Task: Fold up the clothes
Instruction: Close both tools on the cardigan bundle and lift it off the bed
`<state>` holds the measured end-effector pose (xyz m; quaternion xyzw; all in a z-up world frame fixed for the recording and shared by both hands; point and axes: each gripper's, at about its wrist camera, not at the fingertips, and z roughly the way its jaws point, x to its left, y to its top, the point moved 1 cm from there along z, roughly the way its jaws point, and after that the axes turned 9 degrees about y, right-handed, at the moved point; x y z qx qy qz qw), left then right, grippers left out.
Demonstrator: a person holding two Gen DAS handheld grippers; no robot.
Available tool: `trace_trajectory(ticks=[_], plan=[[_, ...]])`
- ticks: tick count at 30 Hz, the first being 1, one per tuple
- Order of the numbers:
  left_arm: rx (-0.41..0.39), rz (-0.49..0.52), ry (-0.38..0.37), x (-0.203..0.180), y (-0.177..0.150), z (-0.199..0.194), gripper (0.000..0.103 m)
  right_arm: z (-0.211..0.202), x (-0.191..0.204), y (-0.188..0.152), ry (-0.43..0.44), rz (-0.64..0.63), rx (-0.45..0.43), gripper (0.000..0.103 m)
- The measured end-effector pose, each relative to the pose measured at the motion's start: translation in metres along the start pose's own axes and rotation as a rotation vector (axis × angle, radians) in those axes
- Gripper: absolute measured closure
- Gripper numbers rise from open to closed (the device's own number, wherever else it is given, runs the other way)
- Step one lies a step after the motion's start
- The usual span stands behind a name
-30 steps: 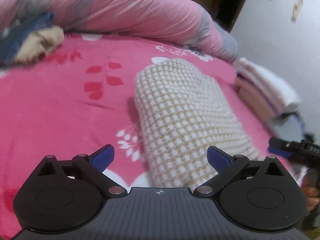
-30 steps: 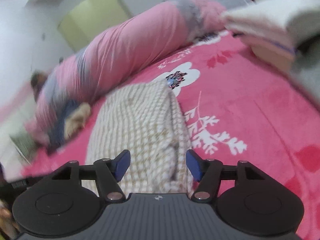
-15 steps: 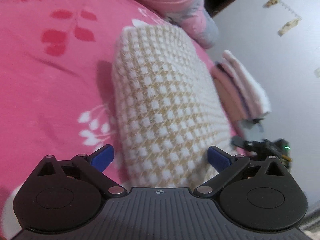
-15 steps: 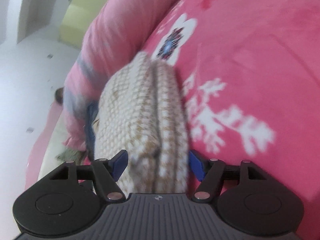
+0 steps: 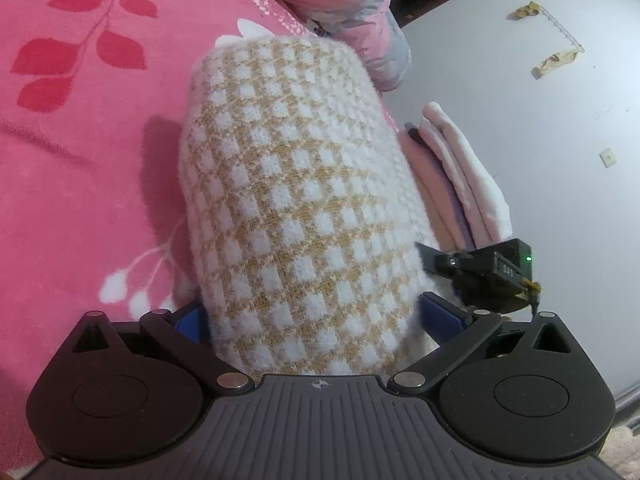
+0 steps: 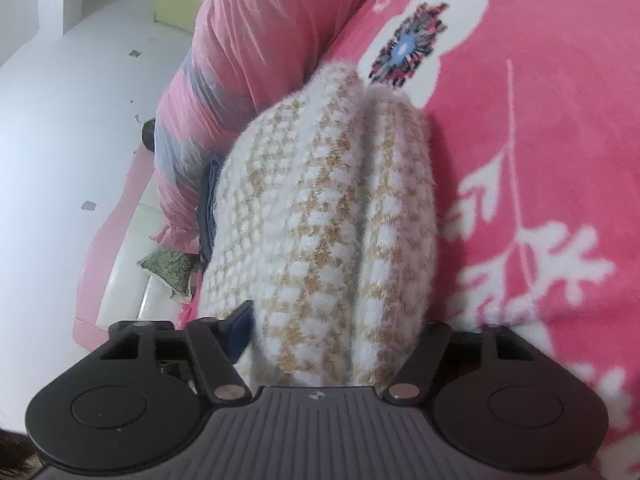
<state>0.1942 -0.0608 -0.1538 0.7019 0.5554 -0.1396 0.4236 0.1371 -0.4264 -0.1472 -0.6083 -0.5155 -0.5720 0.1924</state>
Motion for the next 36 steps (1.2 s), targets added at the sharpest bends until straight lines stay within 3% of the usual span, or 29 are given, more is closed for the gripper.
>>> trace_trajectory(ticks=[6, 11, 16, 21, 28, 32, 36], plan=[[-0.052, 0.045, 0.045, -0.025, -0.002, -0.018, 0.007, -0.006, 0.037, -0.006, -0.069, -0.104, -0.036, 0.050], [-0.116, 0.102, 0.037, -0.052, -0.008, -0.041, 0.008, -0.027, 0.065, -0.014, -0.053, -0.156, -0.087, 0.051], [-0.148, 0.172, 0.010, -0.102, -0.004, -0.054, 0.008, -0.069, 0.106, -0.011, -0.039, -0.244, -0.138, 0.051], [-0.165, 0.242, -0.058, -0.170, 0.017, -0.045, 0.007, -0.132, 0.156, 0.015, -0.072, -0.357, -0.183, 0.051], [-0.131, 0.265, -0.174, -0.269, 0.067, 0.027, 0.007, -0.238, 0.191, 0.088, -0.211, -0.431, -0.228, 0.050], [-0.093, 0.262, -0.227, -0.318, 0.097, 0.089, 0.007, -0.291, 0.181, 0.137, -0.293, -0.441, -0.237, 0.049], [-0.042, 0.250, -0.245, -0.343, 0.124, 0.147, 0.007, -0.331, 0.152, 0.189, -0.352, -0.430, -0.225, 0.048]])
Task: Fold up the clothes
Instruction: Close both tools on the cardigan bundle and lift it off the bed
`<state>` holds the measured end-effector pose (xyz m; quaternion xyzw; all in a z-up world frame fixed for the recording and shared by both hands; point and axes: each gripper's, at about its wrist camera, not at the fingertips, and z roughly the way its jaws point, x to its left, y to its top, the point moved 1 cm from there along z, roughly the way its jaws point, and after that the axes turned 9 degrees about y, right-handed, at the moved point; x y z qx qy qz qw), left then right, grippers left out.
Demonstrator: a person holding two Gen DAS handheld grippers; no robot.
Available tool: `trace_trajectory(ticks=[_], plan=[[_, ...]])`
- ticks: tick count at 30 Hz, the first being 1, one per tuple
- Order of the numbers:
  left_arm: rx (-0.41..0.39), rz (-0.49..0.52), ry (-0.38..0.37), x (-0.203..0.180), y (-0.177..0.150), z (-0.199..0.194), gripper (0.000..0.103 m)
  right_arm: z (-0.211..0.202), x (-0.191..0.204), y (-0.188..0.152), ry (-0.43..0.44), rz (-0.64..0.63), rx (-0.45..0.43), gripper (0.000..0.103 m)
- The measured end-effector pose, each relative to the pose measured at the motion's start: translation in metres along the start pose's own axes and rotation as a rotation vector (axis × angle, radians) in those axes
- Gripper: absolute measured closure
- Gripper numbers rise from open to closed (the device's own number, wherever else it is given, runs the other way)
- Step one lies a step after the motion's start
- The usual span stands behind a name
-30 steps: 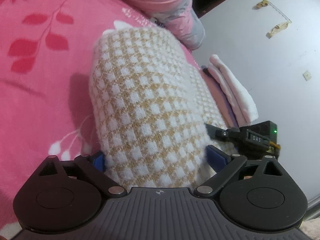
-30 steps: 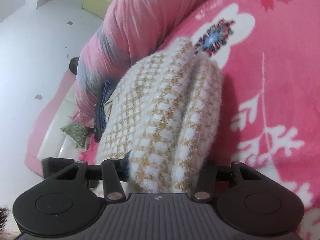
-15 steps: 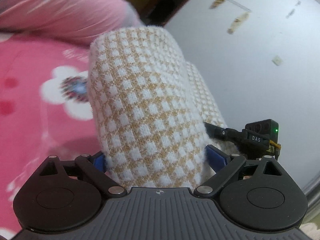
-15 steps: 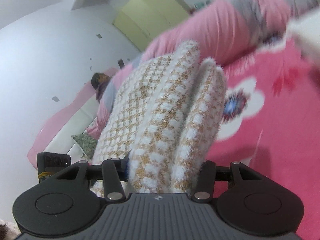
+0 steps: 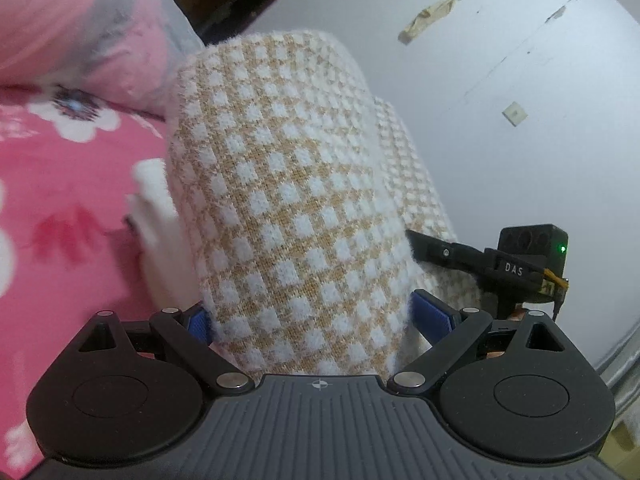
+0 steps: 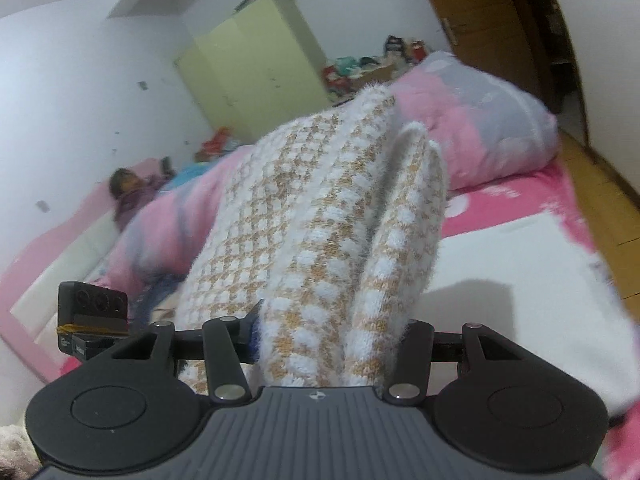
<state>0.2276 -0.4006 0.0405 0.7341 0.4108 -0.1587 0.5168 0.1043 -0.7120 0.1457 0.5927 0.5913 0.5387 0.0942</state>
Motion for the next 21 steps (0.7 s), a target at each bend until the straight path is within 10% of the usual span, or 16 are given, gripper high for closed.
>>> trace_trajectory(ticks=[12, 21], plan=[[0.123, -0.021, 0.016, 0.023, 0.032, 0.130, 0.007, 0.034, -0.136, 0.033, -0.048, 0.050, 0.126, 0.044], [0.135, -0.035, 0.006, 0.021, 0.029, 0.123, 0.007, 0.033, -0.159, 0.031, -0.005, 0.081, 0.107, 0.042]])
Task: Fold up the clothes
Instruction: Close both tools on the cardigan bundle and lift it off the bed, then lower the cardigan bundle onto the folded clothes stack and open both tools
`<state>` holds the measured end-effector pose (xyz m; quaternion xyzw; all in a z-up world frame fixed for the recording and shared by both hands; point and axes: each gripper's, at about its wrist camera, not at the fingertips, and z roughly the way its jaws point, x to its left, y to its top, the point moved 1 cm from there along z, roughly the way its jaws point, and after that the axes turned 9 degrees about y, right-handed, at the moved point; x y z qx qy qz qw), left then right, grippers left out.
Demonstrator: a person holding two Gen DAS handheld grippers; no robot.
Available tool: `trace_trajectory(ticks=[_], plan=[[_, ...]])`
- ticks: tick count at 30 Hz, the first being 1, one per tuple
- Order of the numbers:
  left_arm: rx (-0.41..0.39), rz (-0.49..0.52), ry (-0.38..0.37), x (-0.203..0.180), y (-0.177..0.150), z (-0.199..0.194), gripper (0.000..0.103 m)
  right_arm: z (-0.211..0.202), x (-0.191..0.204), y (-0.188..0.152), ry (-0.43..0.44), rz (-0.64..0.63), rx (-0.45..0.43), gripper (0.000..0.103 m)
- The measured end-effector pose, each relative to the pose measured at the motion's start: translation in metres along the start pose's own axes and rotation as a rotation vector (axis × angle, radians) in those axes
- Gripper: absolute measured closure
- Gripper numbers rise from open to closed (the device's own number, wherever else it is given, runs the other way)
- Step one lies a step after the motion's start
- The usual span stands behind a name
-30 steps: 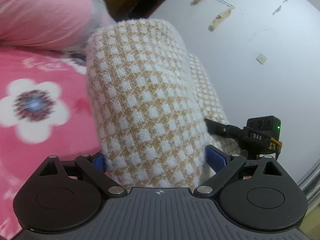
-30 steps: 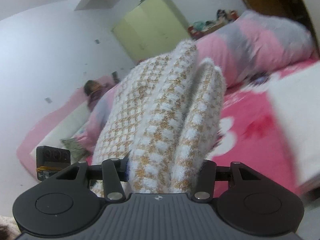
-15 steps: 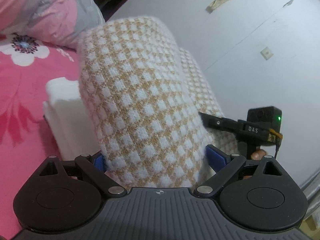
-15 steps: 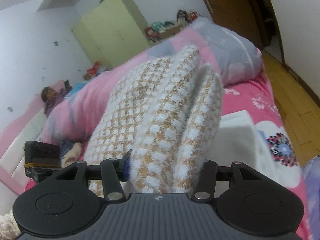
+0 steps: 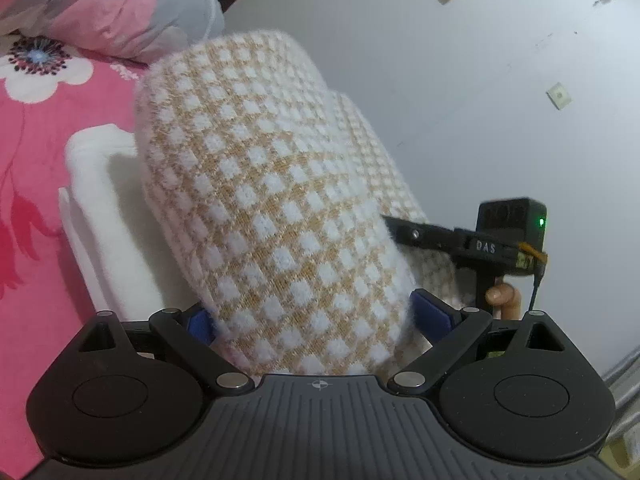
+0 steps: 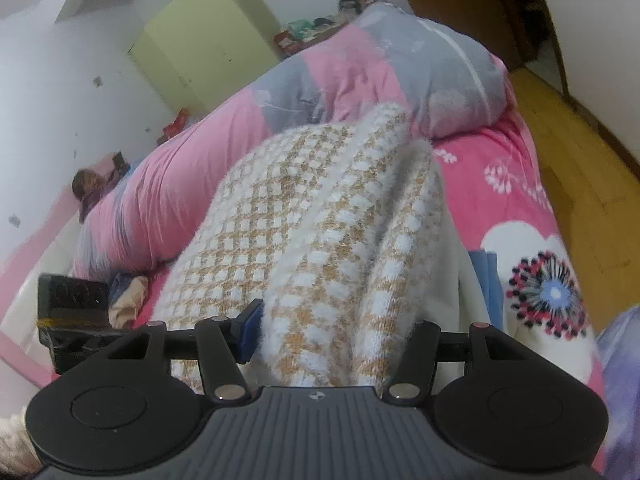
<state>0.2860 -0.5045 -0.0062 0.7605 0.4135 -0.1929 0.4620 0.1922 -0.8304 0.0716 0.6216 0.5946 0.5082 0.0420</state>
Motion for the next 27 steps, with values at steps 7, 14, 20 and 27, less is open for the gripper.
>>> trace_trajectory(ticks=[7, 14, 20, 27], plan=[[0.036, -0.042, 0.003, 0.010, -0.013, 0.016, 0.006, 0.021, -0.036, -0.009, 0.030, 0.083, -0.011, 0.028], [0.086, -0.032, -0.050, 0.031, -0.004, 0.013, 0.006, 0.002, -0.044, -0.028, 0.076, 0.091, -0.118, 0.025], [0.043, -0.017, -0.037, 0.049, 0.001, -0.019, 0.006, -0.054, -0.041, -0.041, -0.029, 0.085, -0.319, 0.020], [-0.260, 0.133, 0.102, 0.042, 0.030, -0.087, 0.006, -0.092, 0.024, -0.065, -0.268, -0.092, -0.581, 0.056]])
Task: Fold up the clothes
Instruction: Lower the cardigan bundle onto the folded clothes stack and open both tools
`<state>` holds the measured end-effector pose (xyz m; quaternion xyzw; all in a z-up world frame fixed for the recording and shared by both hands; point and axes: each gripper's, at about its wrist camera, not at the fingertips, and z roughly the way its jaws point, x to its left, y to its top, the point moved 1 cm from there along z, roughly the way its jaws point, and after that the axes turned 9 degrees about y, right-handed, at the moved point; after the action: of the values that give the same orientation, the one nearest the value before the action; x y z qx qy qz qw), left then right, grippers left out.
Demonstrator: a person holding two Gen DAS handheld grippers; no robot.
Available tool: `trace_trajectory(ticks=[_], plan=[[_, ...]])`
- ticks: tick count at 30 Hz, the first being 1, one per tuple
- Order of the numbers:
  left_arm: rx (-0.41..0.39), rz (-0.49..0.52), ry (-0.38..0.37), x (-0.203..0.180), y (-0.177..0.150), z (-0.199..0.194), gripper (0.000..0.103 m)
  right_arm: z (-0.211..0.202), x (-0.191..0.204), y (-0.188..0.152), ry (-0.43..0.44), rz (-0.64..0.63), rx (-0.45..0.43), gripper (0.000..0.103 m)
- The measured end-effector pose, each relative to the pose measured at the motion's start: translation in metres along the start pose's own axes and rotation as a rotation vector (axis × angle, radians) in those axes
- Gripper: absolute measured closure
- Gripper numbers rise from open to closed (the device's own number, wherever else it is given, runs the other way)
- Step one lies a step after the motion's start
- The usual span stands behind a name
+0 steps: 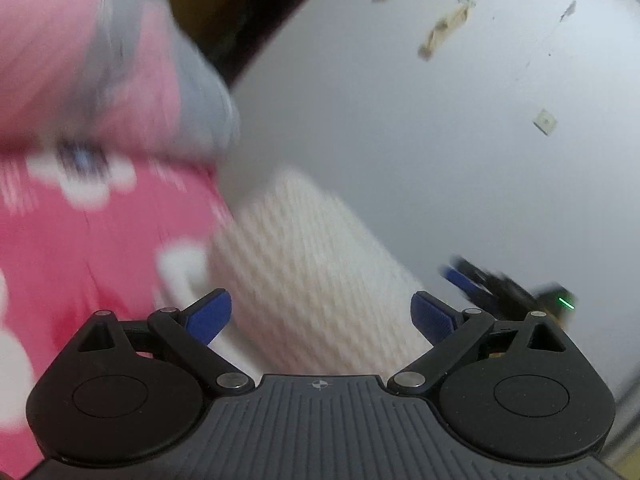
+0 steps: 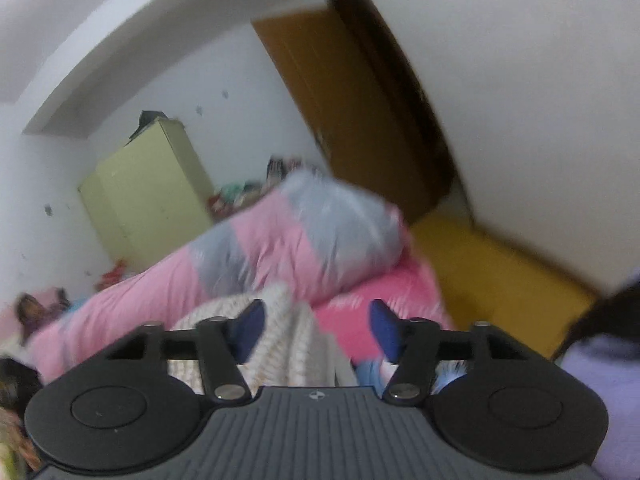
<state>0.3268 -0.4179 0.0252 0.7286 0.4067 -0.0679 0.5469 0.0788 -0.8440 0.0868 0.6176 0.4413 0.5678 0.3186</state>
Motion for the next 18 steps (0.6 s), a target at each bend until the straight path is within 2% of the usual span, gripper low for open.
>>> trace_trajectory(ticks=[2, 4, 6, 7, 9, 10, 12, 15, 18], plan=[[-0.026, 0.049, 0.021, -0.011, 0.016, 0.013, 0.006, 0.002, 0.030, -0.005, -0.001, -0.063, -0.009, 0.066], [-0.055, 0.159, 0.074, -0.031, 0.022, 0.033, 0.006, 0.009, 0.057, -0.016, -0.011, -0.130, -0.001, 0.076], [-0.088, 0.297, 0.148, -0.050, 0.017, 0.058, 0.006, 0.020, 0.070, -0.033, -0.101, -0.164, 0.023, 0.085], [-0.084, 0.350, 0.198, -0.053, 0.008, 0.072, 0.007, 0.028, 0.071, -0.043, -0.165, -0.177, 0.040, 0.085], [-0.028, 0.433, 0.321, -0.053, -0.007, 0.107, 0.006, 0.051, 0.053, -0.069, -0.271, -0.140, 0.106, 0.086], [-0.016, 0.444, 0.345, -0.048, -0.013, 0.117, 0.005, 0.060, 0.042, -0.081, -0.290, -0.108, 0.117, 0.086], [-0.002, 0.398, 0.347, -0.036, -0.018, 0.126, 0.005, 0.069, 0.026, -0.094, -0.298, -0.048, 0.103, 0.086], [0.000, 0.350, 0.335, -0.030, -0.014, 0.126, 0.005, 0.068, 0.021, -0.087, -0.275, 0.018, 0.062, 0.086], [-0.021, 0.344, 0.339, -0.034, -0.010, 0.118, 0.005, 0.035, 0.031, -0.073, -0.263, 0.096, -0.081, 0.085]])
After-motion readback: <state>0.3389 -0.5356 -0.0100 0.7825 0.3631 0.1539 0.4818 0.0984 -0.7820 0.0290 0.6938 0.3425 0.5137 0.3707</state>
